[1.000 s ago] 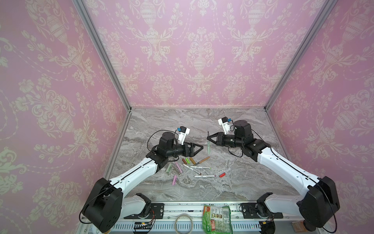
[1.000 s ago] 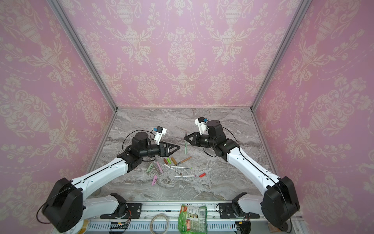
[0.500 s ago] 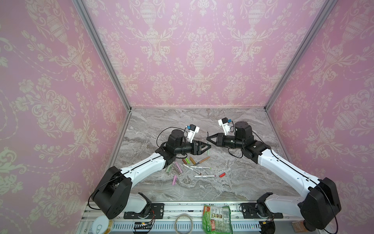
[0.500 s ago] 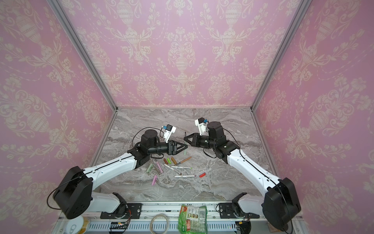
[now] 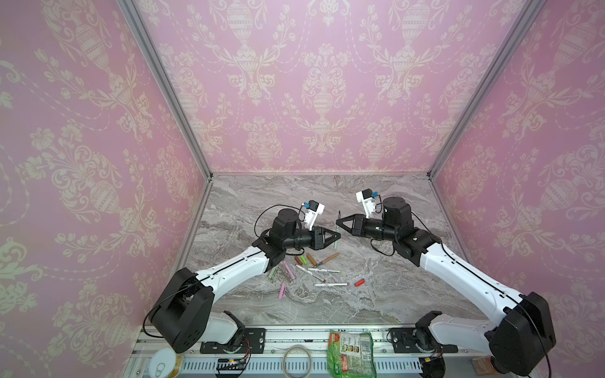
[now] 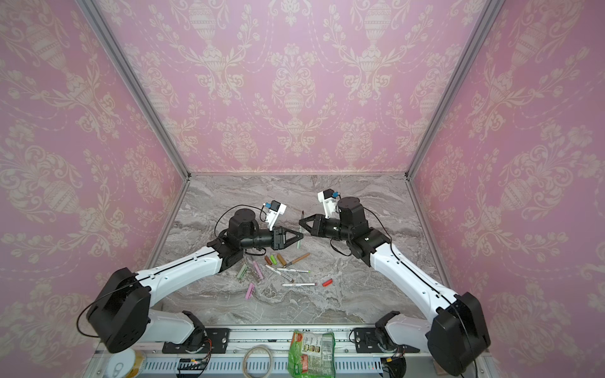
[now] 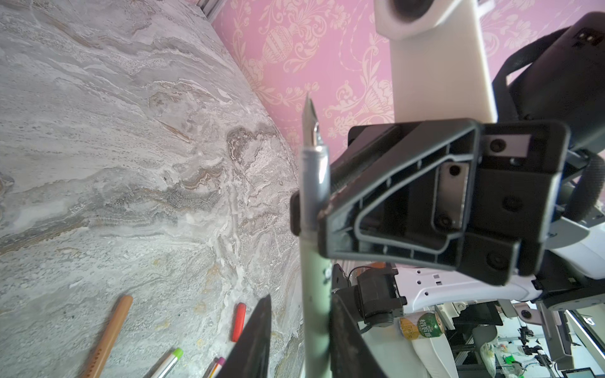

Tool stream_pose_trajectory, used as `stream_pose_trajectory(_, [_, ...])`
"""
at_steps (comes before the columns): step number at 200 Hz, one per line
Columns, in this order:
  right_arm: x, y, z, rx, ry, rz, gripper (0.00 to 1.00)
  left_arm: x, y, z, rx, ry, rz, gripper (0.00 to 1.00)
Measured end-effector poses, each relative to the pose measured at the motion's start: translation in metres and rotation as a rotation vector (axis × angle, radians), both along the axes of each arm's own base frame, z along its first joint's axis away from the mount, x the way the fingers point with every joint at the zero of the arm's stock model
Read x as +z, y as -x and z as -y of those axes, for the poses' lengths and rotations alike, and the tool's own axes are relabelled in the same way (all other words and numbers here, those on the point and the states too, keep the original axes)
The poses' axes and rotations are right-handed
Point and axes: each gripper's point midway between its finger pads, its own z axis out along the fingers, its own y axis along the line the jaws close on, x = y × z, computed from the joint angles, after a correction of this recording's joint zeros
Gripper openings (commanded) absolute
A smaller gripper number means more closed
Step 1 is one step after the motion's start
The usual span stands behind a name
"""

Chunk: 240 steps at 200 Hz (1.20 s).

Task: Insert pens into pen caps
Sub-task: Pass a pen.

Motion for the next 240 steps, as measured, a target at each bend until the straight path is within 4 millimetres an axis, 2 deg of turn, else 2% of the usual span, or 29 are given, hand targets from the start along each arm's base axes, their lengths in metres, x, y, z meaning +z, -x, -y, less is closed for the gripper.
stream_pose_trajectory(15, [0.001,-0.001,0.000,-0.001,-0.001,0.003,0.00,0.001,0.001,0.001,-0.005,0.002,0.001,0.28])
stream_pose_trajectory(35, [0.000,0.000,0.000,-0.001,-0.001,0.003,0.00,0.000,0.001,0.001,-0.009,0.002,-0.005,0.35])
stream_pose_trajectory(60, [0.000,-0.001,0.000,-0.004,0.000,0.002,0.00,-0.004,0.000,0.002,-0.013,-0.005,-0.018,0.35])
stream_pose_trajectory(160, [-0.002,-0.003,0.002,-0.017,0.007,0.004,0.01,-0.001,0.004,0.006,-0.036,0.002,-0.019,0.06])
stream_pose_trajectory(175, [-0.002,-0.002,0.002,-0.017,0.008,0.003,0.06,-0.002,0.004,0.005,-0.036,-0.005,-0.020,0.00])
stream_pose_trajectory(191, [-0.004,-0.002,0.002,-0.018,0.011,-0.001,0.13,-0.004,0.003,0.005,-0.031,-0.026,-0.018,0.00])
stream_pose_trajectory(213, [-0.005,-0.001,0.002,-0.011,0.017,-0.002,0.35,-0.008,0.001,0.001,0.004,-0.081,0.003,0.00])
stream_pose_trajectory(240, [-0.008,0.003,0.002,0.014,0.035,0.006,0.52,-0.025,-0.009,-0.021,0.118,-0.208,0.015,0.00])
